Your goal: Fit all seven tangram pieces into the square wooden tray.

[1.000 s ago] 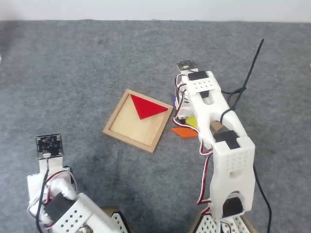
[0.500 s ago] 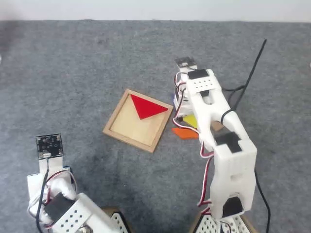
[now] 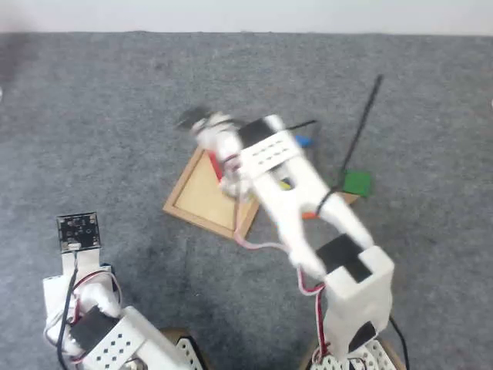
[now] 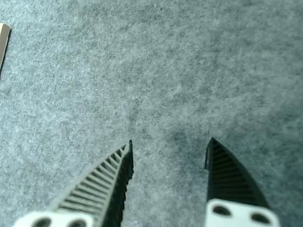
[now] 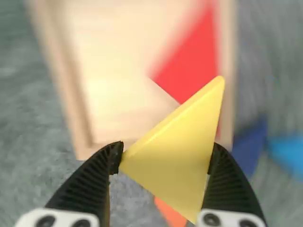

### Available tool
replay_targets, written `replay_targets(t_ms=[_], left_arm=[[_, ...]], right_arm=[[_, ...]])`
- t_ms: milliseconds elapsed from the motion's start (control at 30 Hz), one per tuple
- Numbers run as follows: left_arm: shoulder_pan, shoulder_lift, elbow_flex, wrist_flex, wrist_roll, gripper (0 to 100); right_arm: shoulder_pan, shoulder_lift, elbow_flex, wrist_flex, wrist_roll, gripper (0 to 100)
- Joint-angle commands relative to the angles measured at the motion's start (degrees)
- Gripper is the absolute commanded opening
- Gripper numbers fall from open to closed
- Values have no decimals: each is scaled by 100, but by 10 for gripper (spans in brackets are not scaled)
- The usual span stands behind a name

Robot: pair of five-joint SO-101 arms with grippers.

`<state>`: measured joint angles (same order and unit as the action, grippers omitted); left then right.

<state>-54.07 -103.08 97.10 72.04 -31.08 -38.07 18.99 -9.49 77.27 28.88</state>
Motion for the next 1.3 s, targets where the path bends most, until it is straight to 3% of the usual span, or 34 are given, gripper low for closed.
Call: replay_targets(t_ms=[0,233,533,633,767,833,1033,1167,1267], left_arm=[[18,-79,-66,0,-53,240],[18,-79,-66,0,-53,240],[18,-79,-66,0,-53,240],[18,-79,-66,0,-53,240],[18,-79,-66,0,-53,240],[18,-79,-66,9,-53,240],[18,-79,-66,18,-53,240],[18,-79,-66,18,-53,240],[18,-79,-66,18,-53,240]], right_arm=[[-769,-22,-580,22,2198,117],[-954,435,-967,75,4800,114],[-840,1015,-993,13,7349,83],[-787,1138,-993,-295,7789,84],[-752,1209,-993,-743,7824,139],[-743,1209,-1002,-857,7666,177],[-664,1253,-1354,-1543,6145,217],[-523,1077,-2057,-1516,4018,216],[-171,796,-2813,-1174,1626,216]])
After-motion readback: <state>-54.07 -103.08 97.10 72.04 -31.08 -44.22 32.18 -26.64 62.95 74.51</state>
